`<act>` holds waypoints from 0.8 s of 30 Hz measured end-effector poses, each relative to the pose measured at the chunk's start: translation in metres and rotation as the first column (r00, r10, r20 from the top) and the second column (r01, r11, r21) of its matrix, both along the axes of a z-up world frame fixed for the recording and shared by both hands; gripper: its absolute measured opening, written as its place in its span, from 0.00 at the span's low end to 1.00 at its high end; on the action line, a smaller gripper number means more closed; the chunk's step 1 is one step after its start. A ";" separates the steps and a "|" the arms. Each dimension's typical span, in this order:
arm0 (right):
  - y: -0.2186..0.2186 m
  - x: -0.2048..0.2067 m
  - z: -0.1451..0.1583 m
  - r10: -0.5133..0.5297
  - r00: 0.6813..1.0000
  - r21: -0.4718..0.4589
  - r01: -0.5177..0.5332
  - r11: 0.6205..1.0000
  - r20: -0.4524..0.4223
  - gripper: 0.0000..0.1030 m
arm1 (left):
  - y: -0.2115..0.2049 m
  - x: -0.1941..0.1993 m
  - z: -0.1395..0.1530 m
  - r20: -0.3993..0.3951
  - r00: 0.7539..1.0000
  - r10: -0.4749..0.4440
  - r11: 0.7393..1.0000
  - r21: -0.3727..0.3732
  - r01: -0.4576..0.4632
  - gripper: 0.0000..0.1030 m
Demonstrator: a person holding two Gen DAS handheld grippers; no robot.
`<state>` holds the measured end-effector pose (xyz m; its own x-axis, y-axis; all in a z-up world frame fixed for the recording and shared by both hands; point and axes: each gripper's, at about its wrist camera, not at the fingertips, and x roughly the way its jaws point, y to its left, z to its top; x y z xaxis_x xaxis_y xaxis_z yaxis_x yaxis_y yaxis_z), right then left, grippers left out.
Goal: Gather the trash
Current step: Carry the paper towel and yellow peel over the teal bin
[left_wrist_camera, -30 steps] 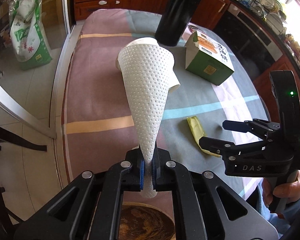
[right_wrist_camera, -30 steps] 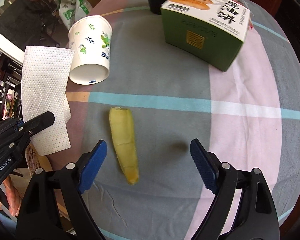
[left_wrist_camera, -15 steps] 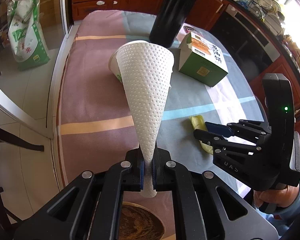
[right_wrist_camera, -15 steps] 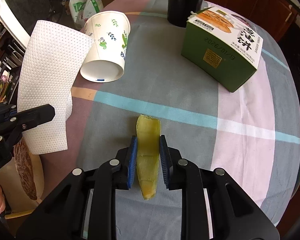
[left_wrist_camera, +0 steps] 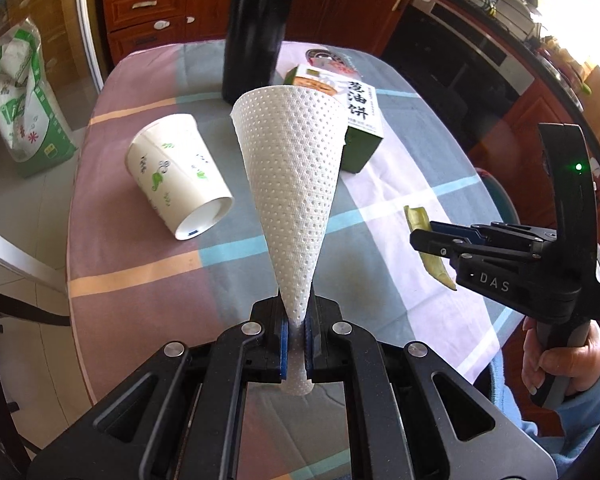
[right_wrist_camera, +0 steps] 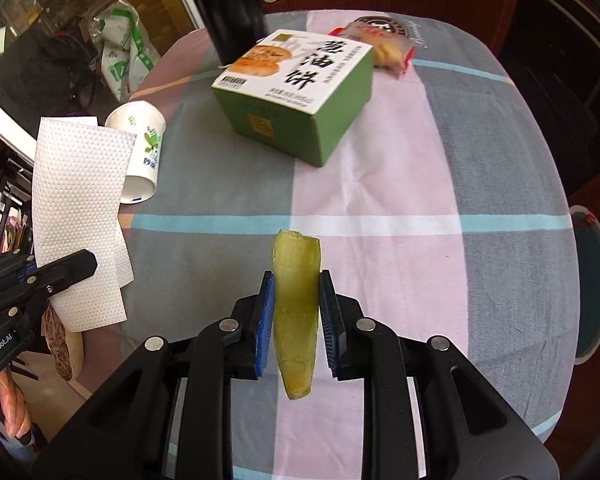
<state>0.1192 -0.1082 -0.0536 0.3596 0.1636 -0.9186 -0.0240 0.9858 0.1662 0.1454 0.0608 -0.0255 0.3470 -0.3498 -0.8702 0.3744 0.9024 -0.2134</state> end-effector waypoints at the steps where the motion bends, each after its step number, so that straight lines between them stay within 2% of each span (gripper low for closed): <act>1: -0.010 -0.003 0.002 -0.016 1.000 0.007 0.016 1.000 0.006 0.20 | -0.008 0.000 0.001 0.002 1.000 -0.010 1.000 0.002 0.010 0.06; 8: -0.091 -0.022 0.012 -0.143 0.989 0.052 0.141 0.989 0.036 0.20 | -0.069 -0.004 0.006 0.013 0.996 -0.094 0.995 0.025 0.093 0.06; 16: -0.163 -0.044 0.008 -0.258 0.965 0.096 0.254 0.962 0.037 0.21 | -0.139 -0.003 0.004 -0.003 0.987 -0.160 0.987 0.029 0.160 0.06; 24: -0.233 -0.069 0.006 -0.365 0.929 0.141 0.354 0.924 0.059 0.21 | -0.221 -0.007 0.006 0.009 0.964 -0.266 0.961 0.076 0.265 0.06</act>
